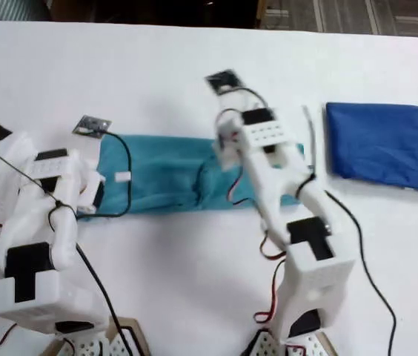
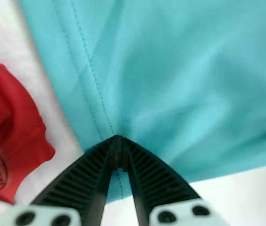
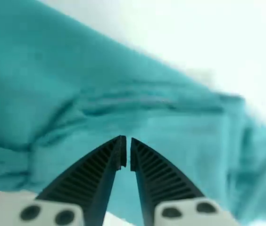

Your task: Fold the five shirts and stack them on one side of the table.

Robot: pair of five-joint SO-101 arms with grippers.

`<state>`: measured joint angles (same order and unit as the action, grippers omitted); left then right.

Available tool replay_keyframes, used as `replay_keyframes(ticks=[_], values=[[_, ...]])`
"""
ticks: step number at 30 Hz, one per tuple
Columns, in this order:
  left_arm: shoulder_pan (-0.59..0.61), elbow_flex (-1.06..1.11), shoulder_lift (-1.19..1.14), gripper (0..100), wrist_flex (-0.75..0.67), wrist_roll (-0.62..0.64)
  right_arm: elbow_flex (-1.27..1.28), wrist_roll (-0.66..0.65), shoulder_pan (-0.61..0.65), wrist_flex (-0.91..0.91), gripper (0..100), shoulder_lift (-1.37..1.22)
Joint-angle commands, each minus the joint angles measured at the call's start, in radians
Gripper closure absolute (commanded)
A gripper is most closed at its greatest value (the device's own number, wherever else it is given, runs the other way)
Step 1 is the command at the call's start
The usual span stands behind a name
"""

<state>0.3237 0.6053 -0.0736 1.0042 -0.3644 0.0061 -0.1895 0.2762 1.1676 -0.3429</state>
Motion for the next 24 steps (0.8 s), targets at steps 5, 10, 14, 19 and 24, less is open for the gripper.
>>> replay_keyframes(ticks=[5, 10, 14, 19, 24], values=[[-0.009, 0.024, -0.006, 97, 0.023, 0.011, 0.023, -0.098, -0.266, 0.157, 97.8, 0.076], [-0.009, 0.021, -0.008, 97, 0.023, 0.011, 0.137, -0.180, -0.357, 0.065, 97.8, 0.076], [-0.009, 0.021, -0.008, 97, 0.023, 0.011, 0.176, -0.187, -0.366, 0.024, 97.8, 0.085], [-0.009, 0.021, -0.008, 97, 0.023, 0.011, 0.146, -0.201, -0.328, 0.031, 97.8, 0.165], [-0.011, 0.007, 0.011, 97, 0.049, 0.012, 0.114, -0.201, -0.335, 0.091, 97.8, 0.412]])
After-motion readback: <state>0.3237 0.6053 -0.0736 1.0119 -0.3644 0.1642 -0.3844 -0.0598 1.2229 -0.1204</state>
